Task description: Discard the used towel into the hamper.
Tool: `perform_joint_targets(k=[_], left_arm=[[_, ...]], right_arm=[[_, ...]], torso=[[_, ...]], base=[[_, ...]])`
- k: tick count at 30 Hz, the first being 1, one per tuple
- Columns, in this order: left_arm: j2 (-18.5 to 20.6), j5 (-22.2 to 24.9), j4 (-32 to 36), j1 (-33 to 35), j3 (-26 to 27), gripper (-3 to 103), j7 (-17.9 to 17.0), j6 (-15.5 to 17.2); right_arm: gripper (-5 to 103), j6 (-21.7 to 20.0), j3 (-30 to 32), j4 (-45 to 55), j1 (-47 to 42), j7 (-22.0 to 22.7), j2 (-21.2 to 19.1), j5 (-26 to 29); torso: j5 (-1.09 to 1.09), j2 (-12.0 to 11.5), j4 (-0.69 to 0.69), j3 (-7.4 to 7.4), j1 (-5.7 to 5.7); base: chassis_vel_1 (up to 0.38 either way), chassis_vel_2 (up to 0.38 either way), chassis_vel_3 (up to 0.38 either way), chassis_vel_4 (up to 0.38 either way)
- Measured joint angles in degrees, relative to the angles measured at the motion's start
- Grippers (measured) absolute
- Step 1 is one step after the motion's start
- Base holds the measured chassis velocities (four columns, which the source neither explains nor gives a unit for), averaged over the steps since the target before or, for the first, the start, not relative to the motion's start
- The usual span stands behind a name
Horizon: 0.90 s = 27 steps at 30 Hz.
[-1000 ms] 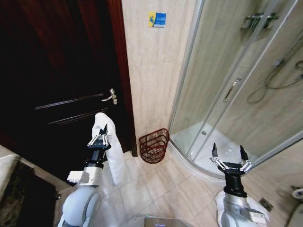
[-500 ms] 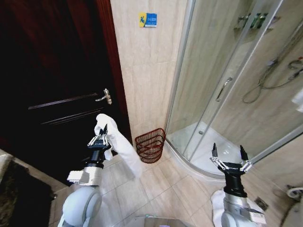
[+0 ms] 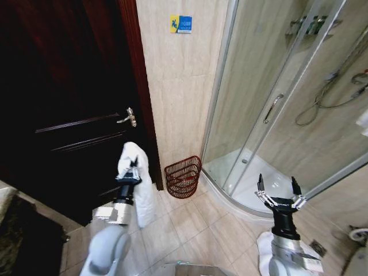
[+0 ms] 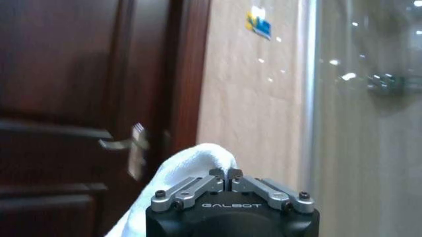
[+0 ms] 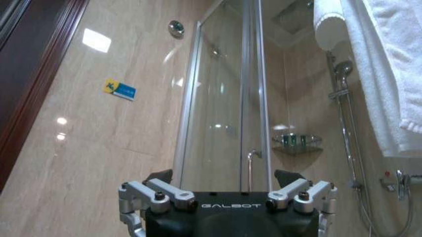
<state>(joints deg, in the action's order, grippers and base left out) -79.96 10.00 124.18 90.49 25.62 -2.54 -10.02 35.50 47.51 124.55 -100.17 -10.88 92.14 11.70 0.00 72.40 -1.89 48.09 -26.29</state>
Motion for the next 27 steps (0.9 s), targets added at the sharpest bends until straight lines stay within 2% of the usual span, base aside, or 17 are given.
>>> perform_joint_targets(k=[4, 7, 14, 22, 27], left_arm=[[0.9, 1.9, -3.4, -2.0, -2.3, 2, 2.3, -3.5], [1.6, 4.0, -3.9, -3.0, -2.1, 2, 3.9, -4.5], [3.5, 7.4, -4.7, -5.2, -1.0, 2, 5.7, -4.6], [6.0, 8.5, -9.6, -8.4, -3.4, 2, 8.7, -4.3], [9.4, 11.1, -13.3, -13.3, -5.8, 2, 9.7, -3.8]], right_arm=[[100, 0.0, 0.0, 0.0, 0.0, 0.0, 0.0, 0.0], [100, 0.0, 0.0, 0.0, 0.0, 0.0, 0.0, 0.0], [100, 0.0, 0.0, 0.0, 0.0, 0.0, 0.0, 0.0], [100, 0.0, 0.0, 0.0, 0.0, 0.0, 0.0, 0.0], [100, 0.0, 0.0, 0.0, 0.0, 0.0, 0.0, 0.0]], torso=[[0.0, 0.0, 0.01, 0.0, 0.0], [0.0, 0.0, 0.0, 0.0, 0.0], [0.0, 0.0, 0.0, 0.0, 0.0], [-0.01, 0.0, 0.0, 0.0, 0.0], [-0.01, 0.0, 0.0, 0.0, 0.0]], base=[[0.0, 0.0, 0.0, 0.0], [0.0, 0.0, 0.0, 0.0], [0.0, 0.0, 0.0, 0.0], [0.0, 0.0, 0.0, 0.0], [0.0, 0.0, 0.0, 0.0]])
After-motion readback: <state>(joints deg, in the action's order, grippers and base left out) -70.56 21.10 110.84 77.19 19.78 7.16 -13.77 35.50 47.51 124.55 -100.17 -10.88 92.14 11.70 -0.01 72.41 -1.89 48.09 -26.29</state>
